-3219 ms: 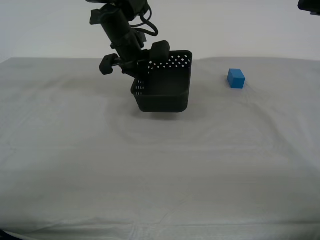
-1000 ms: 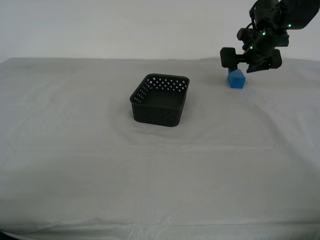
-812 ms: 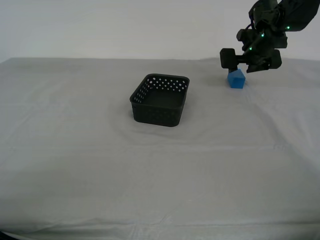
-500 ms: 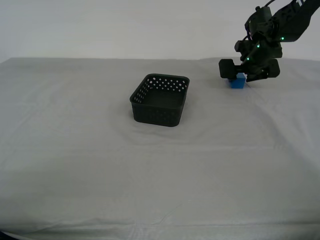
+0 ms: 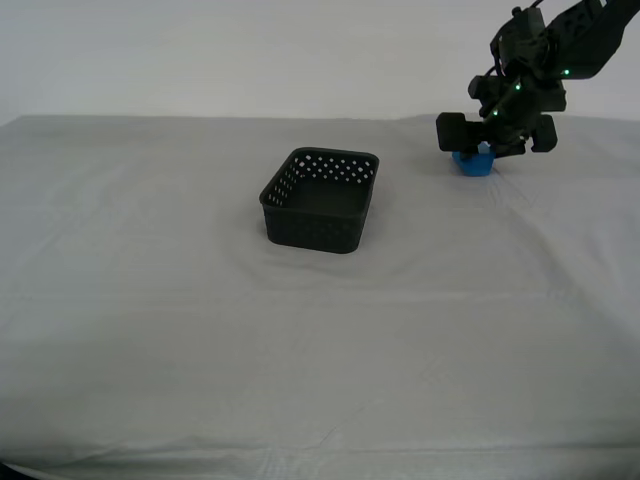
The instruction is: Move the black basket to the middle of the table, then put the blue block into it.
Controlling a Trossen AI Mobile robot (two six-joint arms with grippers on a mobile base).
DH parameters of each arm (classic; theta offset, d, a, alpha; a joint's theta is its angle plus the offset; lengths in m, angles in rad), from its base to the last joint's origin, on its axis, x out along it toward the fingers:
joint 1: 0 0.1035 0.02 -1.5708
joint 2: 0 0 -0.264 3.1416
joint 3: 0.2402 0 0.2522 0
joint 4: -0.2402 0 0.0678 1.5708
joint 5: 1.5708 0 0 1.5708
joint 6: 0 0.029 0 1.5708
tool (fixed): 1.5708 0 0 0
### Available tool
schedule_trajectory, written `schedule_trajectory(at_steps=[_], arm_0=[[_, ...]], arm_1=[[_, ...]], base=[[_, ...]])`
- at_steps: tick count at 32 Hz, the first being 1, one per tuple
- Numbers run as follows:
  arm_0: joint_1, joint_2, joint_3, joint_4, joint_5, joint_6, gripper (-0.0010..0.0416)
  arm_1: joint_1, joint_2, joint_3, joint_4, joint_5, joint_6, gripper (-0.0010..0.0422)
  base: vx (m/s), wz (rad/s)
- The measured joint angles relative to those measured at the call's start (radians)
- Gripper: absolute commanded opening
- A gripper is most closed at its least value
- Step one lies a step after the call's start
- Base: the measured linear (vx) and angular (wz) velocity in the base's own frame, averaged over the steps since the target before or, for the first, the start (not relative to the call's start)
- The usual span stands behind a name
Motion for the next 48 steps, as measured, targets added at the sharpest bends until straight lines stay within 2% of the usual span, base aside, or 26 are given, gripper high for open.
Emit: schedule_trajectory(at_steps=[4,7,10,14,18,24,29,31,33,35,36,39,41,42,45,48], arm_0=[[0.001,-0.044,0.002,-0.021,-0.049,0.0,-0.0001],[0.011,-0.093,0.001,-0.072,-0.13,0.003,-0.0001],[0.048,-0.142,0.001,-0.124,-0.144,0.003,-0.0001],[0.123,-0.212,0.0,-0.212,-0.196,0.003,-0.0001],[0.217,-0.266,0.0,-0.25,-0.287,0.003,-0.0001],[0.361,-0.326,0.001,-0.34,-0.349,0.003,-0.0001],[0.476,-0.332,0.001,-0.352,-0.356,-0.001,-0.0001],[0.51,-0.332,0.001,-0.352,-0.301,-0.004,0.001],[0.512,-0.332,0.0,-0.356,-0.293,-0.004,0.0021],[0.514,-0.332,0.0,-0.36,-0.229,-0.004,0.0062],[0.514,-0.332,0.0,-0.359,-0.195,-0.004,0.0115],[0.514,-0.332,0.0,-0.36,-0.188,-0.004,0.0224],[0.514,-0.332,0.0,-0.362,-0.188,-0.005,0.0244],[0.514,-0.332,0.0,-0.365,-0.187,-0.005,0.0291],[0.514,-0.332,0.0,-0.383,-0.187,-0.005,0.0321],[0.514,-0.332,0.0,-0.383,-0.188,-0.005,0.0333]], arm_1=[[0.001,0.0,0.0,0.008,0.0,0.0,0.0199],[0.001,0.0,0.0,0.022,0.0,0.0,0.0199],[0.002,0.0,0.0,0.05,0.0,0.0,0.0199],[0.003,0.0,0.0,0.051,0.0,0.004,0.0199],[0.003,0.0,0.0,0.051,0.0,0.004,0.0199],[0.003,0.0,0.0,0.052,-0.001,0.004,0.0199],[0.003,0.0,0.0,0.052,-0.001,0.004,0.0199],[0.003,0.0,0.0,0.052,-0.001,0.004,0.0199],[0.003,0.0,0.0,0.052,-0.001,0.004,0.0199],[0.002,0.0,0.0,0.052,-0.001,0.004,0.0199],[0.002,0.0,0.0,0.052,-0.001,0.004,0.0199],[0.002,0.0,0.0,0.053,-0.001,0.004,0.0199],[0.002,0.0,0.0,0.053,-0.001,0.004,0.0199],[0.002,0.0,0.0,0.053,-0.001,0.004,0.0199],[0.003,0.0,0.0,0.053,-0.001,0.004,0.0199],[0.002,0.0,0.0,0.054,-0.001,0.004,0.0199]], base=[[0.0,0.0],[0.0,0.0],[0.0,0.0],[0.0,0.0],[0.0,0.0],[0.0,0.0],[0.0,0.0],[0.0,0.0],[0.0,0.0],[0.0,0.0],[0.0,0.0],[0.0,0.0],[0.0,0.0],[0.0,0.0],[0.0,0.0],[0.0,0.0]])
